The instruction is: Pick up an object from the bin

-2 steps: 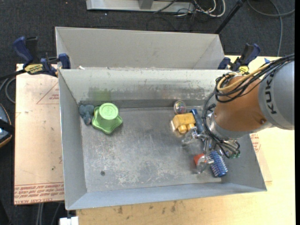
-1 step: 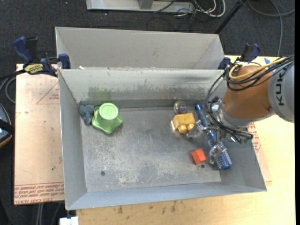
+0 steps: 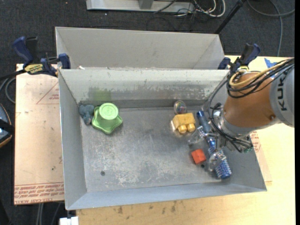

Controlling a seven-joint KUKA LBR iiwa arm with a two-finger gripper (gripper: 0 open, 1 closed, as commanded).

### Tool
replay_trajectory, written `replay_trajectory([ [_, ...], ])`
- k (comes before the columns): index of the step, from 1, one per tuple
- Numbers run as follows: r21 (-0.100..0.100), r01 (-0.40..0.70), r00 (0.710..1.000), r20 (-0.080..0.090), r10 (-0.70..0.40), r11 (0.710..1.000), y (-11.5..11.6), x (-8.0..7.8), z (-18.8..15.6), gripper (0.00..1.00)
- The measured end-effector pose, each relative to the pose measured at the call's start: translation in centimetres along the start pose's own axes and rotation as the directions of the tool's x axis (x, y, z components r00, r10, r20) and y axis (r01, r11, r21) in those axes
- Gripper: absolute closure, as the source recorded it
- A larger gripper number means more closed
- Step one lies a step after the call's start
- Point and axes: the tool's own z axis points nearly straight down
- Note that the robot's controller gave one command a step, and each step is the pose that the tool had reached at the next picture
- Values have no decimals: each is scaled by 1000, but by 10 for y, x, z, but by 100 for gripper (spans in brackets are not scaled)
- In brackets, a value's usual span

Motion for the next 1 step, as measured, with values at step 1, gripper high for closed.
replay_trajectory([
  [1, -5, 585, 811, 16, -585, 811, 4, -20, 5, 0],
])
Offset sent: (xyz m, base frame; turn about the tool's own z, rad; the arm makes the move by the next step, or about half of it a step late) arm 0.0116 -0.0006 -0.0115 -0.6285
